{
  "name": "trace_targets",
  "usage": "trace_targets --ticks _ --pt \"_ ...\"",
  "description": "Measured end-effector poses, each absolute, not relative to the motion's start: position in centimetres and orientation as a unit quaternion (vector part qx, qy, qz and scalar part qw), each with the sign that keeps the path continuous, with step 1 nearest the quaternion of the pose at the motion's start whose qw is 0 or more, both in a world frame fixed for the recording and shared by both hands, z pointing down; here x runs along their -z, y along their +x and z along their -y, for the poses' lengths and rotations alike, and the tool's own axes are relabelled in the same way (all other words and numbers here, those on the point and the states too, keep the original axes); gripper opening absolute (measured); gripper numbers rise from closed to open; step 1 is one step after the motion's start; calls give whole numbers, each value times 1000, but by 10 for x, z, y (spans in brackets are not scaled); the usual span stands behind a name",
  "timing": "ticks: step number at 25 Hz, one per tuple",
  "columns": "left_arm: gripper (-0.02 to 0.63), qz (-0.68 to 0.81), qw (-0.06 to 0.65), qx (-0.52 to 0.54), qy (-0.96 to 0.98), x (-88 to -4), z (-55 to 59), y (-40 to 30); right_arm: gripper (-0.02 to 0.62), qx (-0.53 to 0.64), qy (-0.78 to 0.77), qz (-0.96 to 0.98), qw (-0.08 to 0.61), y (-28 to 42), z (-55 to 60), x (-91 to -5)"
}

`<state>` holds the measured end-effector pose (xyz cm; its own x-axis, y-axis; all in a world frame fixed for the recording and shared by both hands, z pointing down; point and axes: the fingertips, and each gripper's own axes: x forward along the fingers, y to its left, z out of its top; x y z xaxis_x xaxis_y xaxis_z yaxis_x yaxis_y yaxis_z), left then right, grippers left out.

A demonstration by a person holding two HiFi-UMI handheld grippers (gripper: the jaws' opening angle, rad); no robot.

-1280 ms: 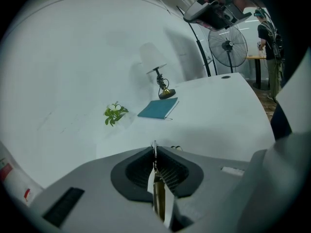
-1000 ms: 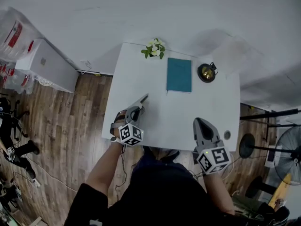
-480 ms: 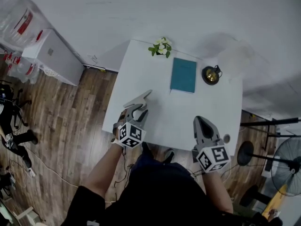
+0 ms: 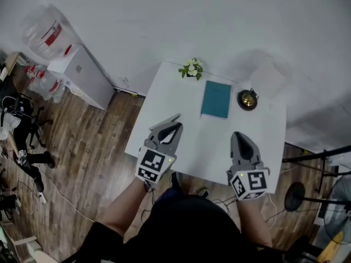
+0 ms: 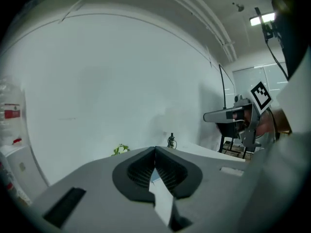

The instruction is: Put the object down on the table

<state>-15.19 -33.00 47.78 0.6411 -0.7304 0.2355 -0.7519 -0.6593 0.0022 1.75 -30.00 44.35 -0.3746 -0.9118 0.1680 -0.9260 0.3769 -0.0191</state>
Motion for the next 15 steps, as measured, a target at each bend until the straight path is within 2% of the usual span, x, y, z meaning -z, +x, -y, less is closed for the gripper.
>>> trace_targets --ticks 9,15 --pt "5 419 -16 -60 906 -374 306 -108 5 20 554 832 18 48 289 -381" --pt "5 429 -42 -38 901 -341 292 -95 5 61 551 833 1 62 278 -352"
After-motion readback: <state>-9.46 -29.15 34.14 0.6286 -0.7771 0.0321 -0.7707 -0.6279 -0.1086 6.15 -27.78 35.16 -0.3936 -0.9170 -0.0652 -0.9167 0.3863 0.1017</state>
